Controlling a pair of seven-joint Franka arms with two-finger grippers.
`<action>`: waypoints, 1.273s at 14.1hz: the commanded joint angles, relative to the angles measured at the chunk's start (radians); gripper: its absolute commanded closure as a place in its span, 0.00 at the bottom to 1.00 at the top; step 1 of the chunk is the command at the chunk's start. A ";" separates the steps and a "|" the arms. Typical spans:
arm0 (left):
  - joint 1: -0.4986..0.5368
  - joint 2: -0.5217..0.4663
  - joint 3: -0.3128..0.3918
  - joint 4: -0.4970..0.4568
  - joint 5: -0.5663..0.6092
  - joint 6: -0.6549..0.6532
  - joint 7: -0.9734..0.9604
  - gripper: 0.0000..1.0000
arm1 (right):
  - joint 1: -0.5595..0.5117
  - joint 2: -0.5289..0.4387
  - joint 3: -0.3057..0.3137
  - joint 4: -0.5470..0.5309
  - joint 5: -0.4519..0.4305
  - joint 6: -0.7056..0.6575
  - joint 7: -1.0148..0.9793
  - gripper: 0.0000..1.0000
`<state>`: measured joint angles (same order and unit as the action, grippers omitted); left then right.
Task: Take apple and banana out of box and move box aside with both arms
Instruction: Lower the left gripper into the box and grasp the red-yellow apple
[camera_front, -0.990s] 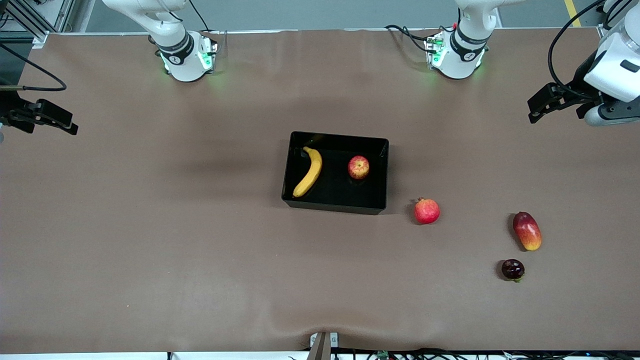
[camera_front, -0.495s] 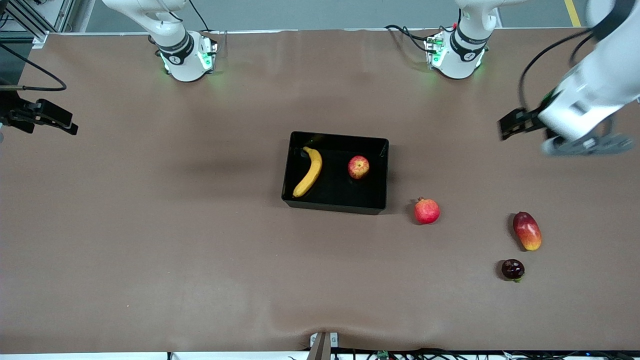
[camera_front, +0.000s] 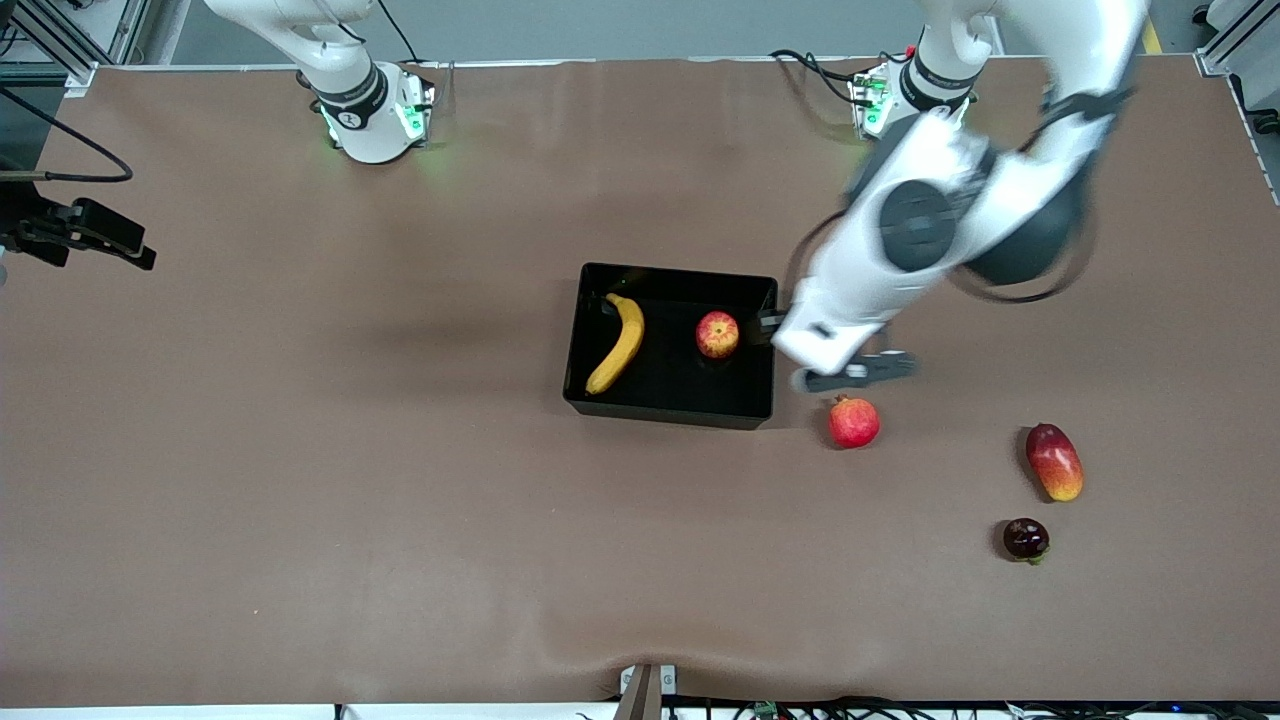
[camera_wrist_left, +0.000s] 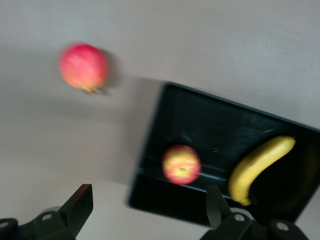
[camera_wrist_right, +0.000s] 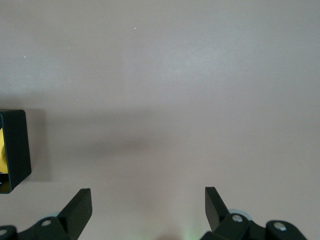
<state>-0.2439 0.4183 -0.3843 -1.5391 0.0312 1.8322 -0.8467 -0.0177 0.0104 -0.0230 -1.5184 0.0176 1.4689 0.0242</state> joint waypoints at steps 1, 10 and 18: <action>-0.064 0.039 0.004 -0.054 0.015 0.094 -0.196 0.00 | -0.001 0.000 0.001 0.004 0.004 -0.001 0.010 0.00; -0.121 0.144 0.007 -0.308 0.110 0.434 -0.397 0.00 | -0.001 0.000 0.001 0.004 0.004 -0.001 0.010 0.00; -0.114 0.127 0.005 -0.274 0.137 0.395 -0.396 1.00 | 0.007 0.054 0.003 0.004 -0.001 0.033 -0.001 0.00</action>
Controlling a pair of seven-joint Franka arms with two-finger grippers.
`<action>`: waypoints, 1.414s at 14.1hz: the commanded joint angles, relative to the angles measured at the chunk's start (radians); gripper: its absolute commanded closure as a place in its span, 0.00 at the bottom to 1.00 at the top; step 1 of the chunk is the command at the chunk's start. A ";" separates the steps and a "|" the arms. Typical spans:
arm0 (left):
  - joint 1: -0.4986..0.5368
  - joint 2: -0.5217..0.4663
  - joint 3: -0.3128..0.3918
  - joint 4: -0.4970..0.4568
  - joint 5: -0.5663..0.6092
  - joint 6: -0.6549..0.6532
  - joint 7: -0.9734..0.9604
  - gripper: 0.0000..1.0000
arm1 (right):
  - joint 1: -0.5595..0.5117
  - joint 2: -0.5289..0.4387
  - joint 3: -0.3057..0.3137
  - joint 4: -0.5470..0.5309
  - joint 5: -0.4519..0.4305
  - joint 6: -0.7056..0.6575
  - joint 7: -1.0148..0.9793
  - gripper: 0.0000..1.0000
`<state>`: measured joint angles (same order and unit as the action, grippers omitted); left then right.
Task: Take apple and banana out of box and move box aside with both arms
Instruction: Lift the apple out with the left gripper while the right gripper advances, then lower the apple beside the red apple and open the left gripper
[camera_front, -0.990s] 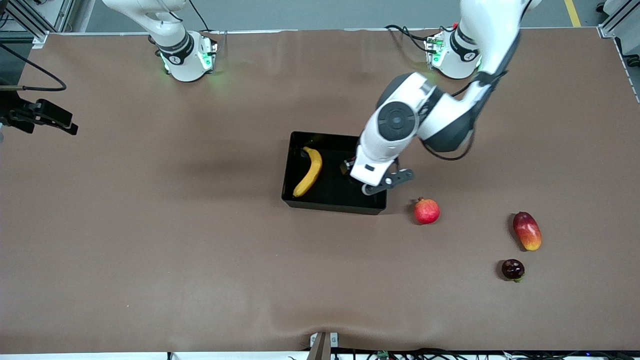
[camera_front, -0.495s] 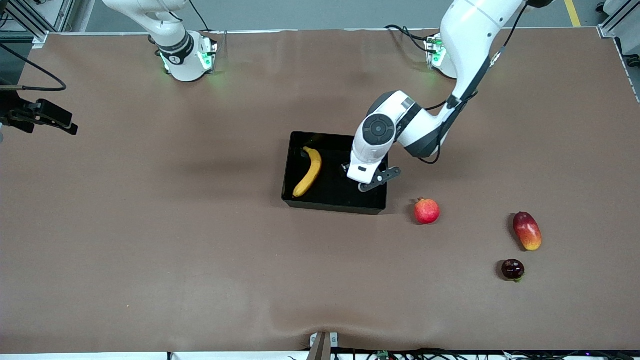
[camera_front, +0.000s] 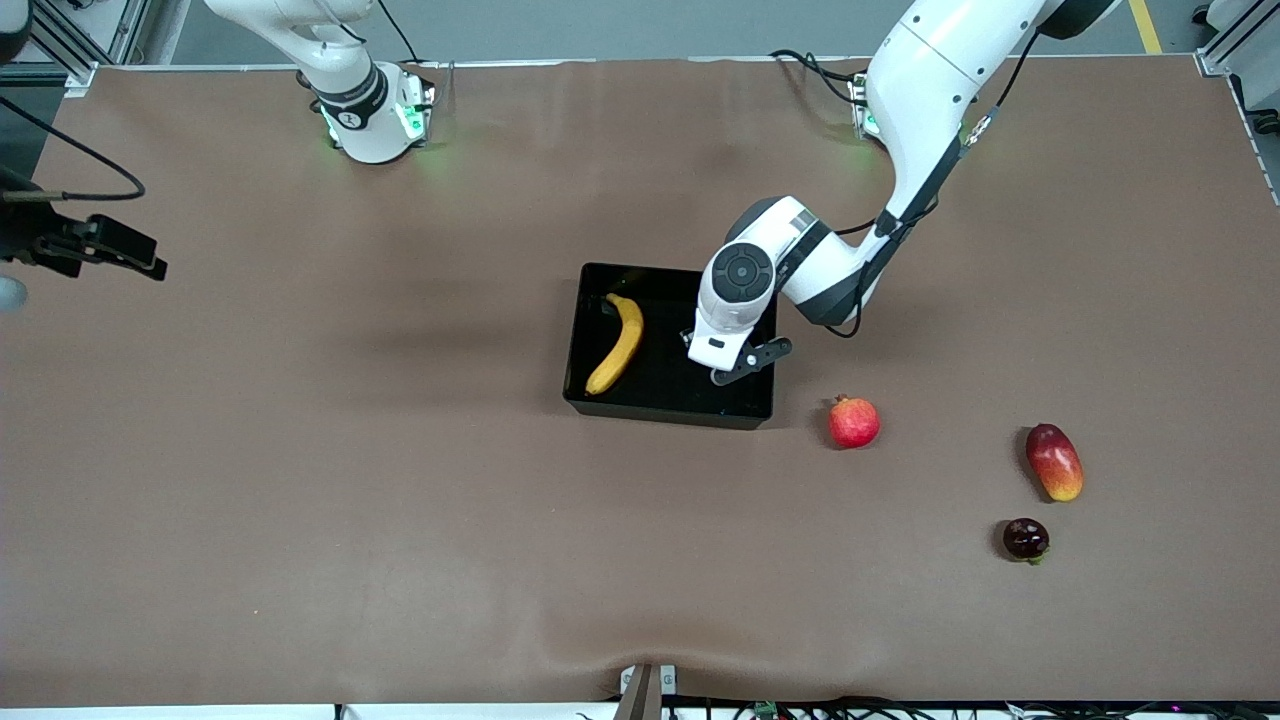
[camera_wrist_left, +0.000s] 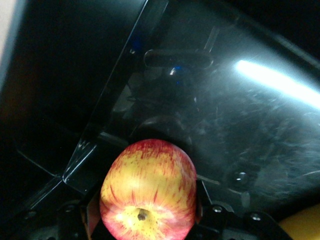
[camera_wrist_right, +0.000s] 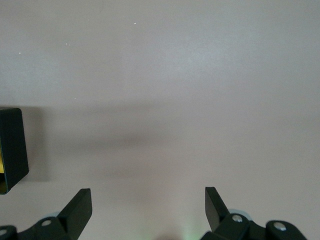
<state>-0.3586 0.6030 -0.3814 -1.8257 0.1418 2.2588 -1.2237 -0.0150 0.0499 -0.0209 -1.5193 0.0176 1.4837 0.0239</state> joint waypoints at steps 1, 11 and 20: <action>0.009 -0.092 0.001 0.046 0.028 -0.075 -0.017 1.00 | 0.001 0.024 0.001 0.005 0.001 0.027 -0.001 0.00; 0.393 -0.168 0.010 0.321 0.021 -0.490 0.539 1.00 | 0.070 0.197 0.003 0.005 0.007 0.199 -0.001 0.00; 0.523 0.185 0.015 0.333 0.190 -0.093 0.581 1.00 | 0.115 0.272 0.003 0.005 0.004 0.228 -0.002 0.00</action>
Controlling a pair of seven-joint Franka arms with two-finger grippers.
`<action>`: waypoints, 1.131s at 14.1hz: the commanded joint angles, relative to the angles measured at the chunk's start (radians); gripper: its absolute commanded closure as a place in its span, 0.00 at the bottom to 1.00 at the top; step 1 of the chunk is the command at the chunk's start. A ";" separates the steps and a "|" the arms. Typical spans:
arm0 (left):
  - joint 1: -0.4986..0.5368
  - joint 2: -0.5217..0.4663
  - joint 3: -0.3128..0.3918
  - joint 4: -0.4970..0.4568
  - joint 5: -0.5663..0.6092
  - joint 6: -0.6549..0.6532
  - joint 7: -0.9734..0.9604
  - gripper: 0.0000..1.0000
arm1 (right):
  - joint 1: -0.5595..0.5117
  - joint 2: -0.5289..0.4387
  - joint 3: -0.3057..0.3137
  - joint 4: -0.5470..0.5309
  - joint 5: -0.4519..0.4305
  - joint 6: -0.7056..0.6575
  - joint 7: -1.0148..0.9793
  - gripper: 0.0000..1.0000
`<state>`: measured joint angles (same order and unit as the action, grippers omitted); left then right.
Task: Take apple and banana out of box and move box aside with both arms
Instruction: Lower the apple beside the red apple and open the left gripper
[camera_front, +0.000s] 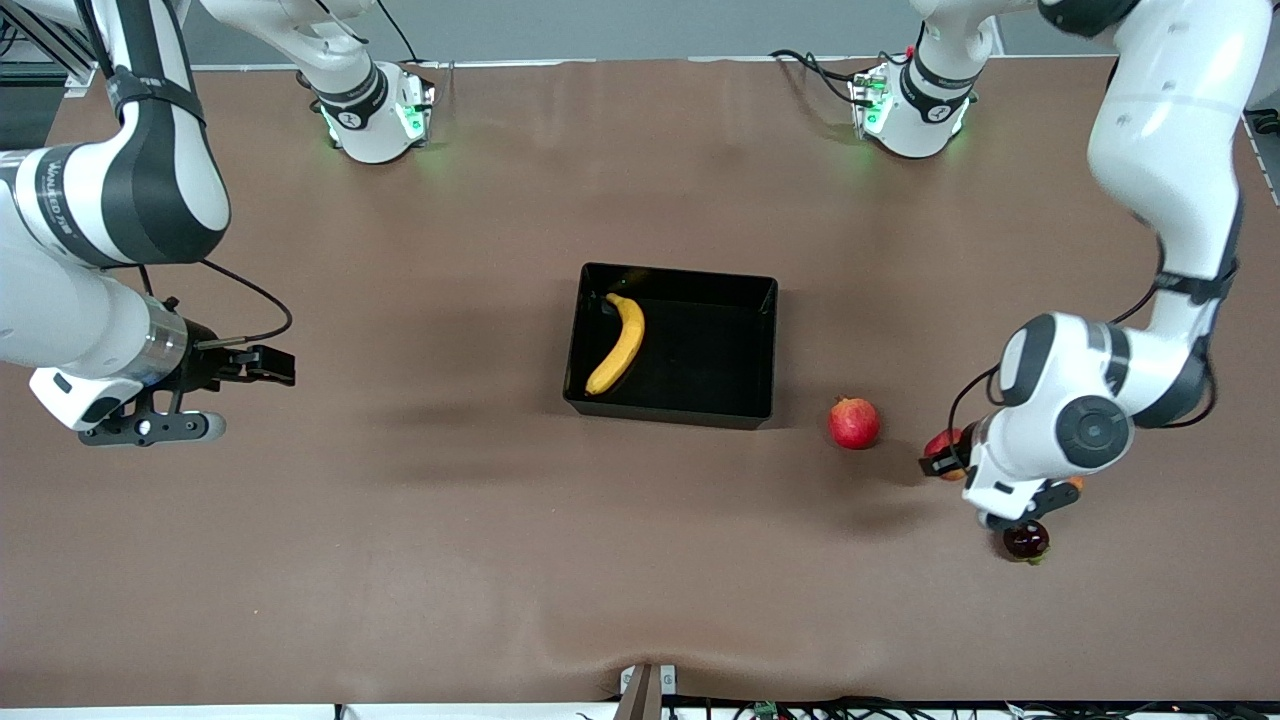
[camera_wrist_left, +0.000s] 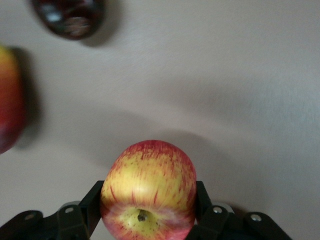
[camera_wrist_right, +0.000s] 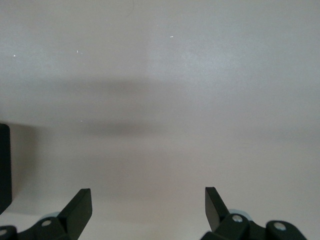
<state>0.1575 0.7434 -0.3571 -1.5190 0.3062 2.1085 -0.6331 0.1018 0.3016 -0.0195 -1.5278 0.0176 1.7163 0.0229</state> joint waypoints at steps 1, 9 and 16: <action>0.005 0.066 -0.009 0.026 0.027 0.083 -0.011 1.00 | 0.001 0.027 0.001 0.017 0.002 0.002 -0.001 0.00; -0.032 -0.059 -0.052 0.028 0.016 0.003 -0.025 0.00 | 0.001 0.048 -0.002 0.026 0.002 0.066 0.002 0.00; -0.312 -0.162 -0.143 0.019 0.020 -0.171 -0.322 0.00 | 0.025 0.091 0.000 0.035 -0.005 0.103 -0.003 0.00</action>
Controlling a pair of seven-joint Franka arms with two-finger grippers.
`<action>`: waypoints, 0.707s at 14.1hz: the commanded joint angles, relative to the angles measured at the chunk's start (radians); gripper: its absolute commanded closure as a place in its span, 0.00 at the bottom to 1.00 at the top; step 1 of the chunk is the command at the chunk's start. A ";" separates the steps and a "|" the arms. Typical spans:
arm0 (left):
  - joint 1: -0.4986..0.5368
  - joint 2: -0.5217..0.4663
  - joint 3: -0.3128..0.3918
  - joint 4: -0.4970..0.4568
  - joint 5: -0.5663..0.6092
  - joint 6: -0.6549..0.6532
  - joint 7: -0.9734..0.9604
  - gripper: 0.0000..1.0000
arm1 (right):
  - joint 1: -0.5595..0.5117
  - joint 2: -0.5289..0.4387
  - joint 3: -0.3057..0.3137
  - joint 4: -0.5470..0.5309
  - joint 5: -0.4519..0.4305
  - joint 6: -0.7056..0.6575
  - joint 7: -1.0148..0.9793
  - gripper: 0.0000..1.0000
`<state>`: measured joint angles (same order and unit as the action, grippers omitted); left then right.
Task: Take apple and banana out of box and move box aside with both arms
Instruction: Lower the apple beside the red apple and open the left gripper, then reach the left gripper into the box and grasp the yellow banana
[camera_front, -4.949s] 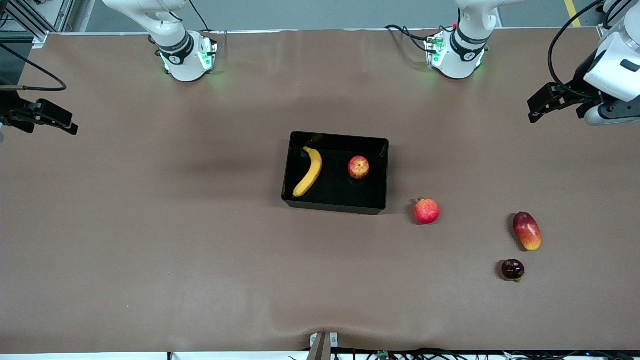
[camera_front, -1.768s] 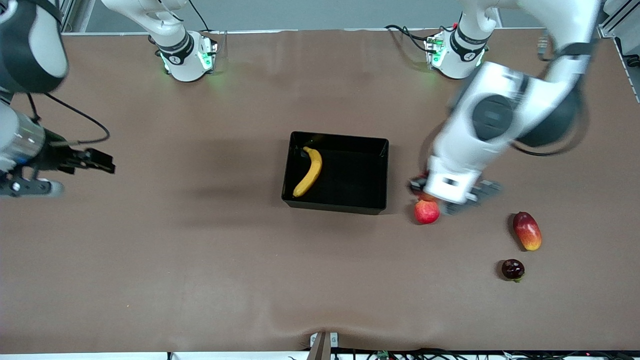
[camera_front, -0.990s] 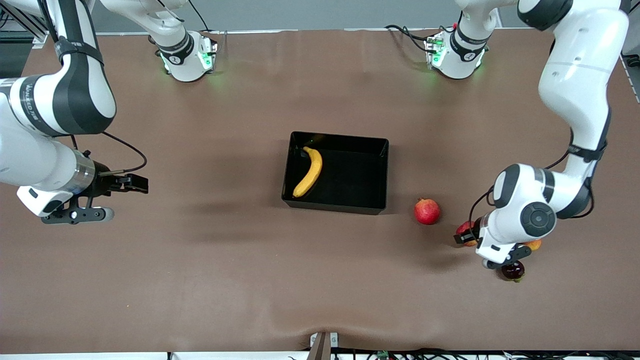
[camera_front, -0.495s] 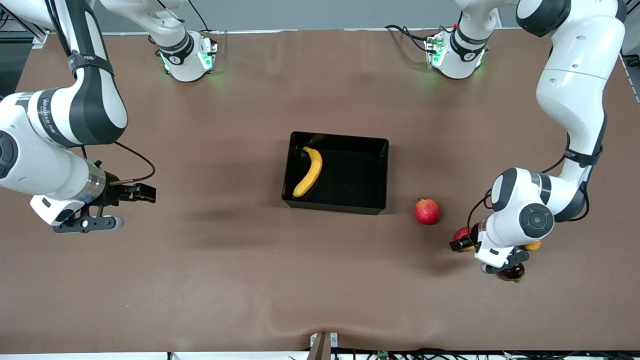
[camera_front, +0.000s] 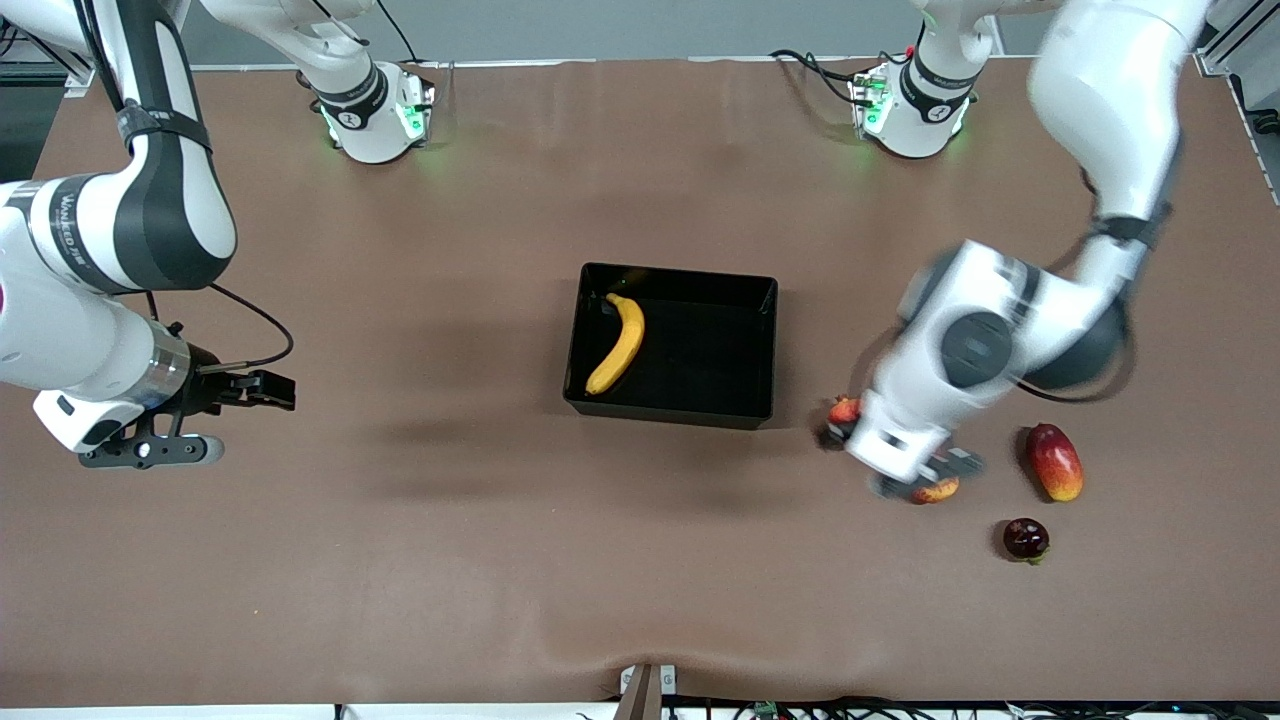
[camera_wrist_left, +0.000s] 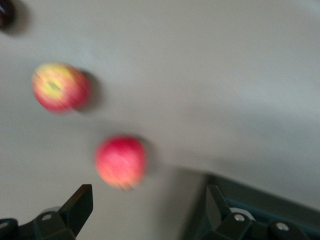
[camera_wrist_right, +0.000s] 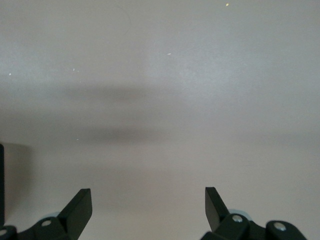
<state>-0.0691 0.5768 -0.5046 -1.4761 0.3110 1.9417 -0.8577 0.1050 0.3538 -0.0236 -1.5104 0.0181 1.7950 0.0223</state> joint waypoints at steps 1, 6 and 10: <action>-0.133 0.021 0.004 -0.024 0.023 -0.001 -0.110 0.00 | 0.025 0.043 0.004 0.018 -0.003 0.050 -0.002 0.00; -0.284 0.135 0.004 -0.041 0.025 0.133 -0.098 0.00 | 0.114 0.129 0.002 0.018 -0.055 0.175 0.001 0.00; -0.348 0.238 0.009 -0.043 0.022 0.288 -0.116 0.00 | 0.120 0.131 0.005 0.035 -0.037 0.184 0.013 0.00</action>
<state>-0.4022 0.7771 -0.5019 -1.5270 0.3134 2.1856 -0.9653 0.2239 0.4886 -0.0196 -1.5050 -0.0097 1.9880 0.0250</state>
